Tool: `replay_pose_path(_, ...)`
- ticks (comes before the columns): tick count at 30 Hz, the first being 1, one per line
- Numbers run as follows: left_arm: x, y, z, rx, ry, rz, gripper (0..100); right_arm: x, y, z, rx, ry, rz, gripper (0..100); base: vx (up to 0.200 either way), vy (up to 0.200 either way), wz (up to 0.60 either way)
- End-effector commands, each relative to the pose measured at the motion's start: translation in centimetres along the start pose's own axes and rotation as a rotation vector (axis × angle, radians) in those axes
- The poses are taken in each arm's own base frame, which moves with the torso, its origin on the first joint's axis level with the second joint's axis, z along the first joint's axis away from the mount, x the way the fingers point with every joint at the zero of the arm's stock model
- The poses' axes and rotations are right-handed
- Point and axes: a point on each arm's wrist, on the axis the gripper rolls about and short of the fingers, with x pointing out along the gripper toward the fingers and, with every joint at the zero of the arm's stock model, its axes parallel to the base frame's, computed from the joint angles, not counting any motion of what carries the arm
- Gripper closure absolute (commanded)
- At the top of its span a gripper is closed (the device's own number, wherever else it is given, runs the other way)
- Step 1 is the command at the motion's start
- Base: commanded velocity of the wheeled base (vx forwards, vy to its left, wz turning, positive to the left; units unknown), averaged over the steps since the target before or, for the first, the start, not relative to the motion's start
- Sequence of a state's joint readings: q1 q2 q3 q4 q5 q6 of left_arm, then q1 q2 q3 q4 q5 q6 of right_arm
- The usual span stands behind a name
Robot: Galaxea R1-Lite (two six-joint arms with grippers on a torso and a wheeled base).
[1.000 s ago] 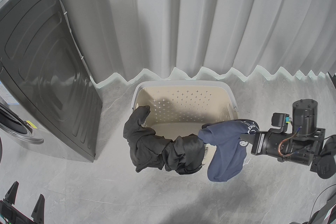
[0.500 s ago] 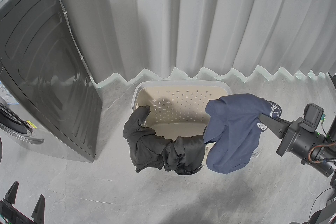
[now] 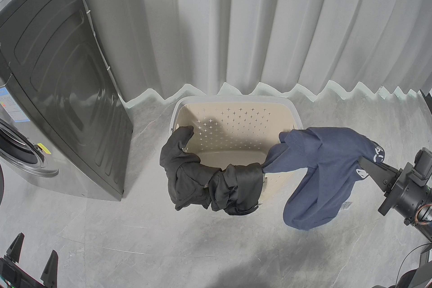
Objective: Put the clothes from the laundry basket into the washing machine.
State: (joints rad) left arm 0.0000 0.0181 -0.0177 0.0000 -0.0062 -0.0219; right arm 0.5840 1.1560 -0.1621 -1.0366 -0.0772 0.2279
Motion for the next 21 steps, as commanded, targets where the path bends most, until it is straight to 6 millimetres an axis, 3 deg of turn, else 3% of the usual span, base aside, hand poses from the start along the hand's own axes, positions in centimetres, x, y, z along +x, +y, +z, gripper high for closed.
replay_pose_path(1, 0.0, 0.0, -0.5, -0.003, 0.004, -0.001, 0, -1.2, -0.1, 0.3, 0.005, -0.046, 0.004, 100, -0.2, 0.0, 0.0)
replay_pose_path(5, 0.0, 0.0, -0.5, 0.0, 0.003, 0.0, 0, -1.8, -0.2, 0.7, 0.006, -0.076, -0.003, 100, -0.2, 0.0, 0.0)
replay_pose_path(11, 0.0, 0.0, -0.5, -0.003, 0.001, 0.0, 0, -2.5, -0.4, 0.1, 0.012, -0.066, -0.007, 100, 0.0, 0.0, 0.0)
replay_pose_path(21, 0.0, 0.0, -0.5, 0.0, 0.003, -0.001, 0, -2.9, -0.5, -0.5, 0.021, -0.047, 0.0, 100, 0.0, 0.2, 0.0)
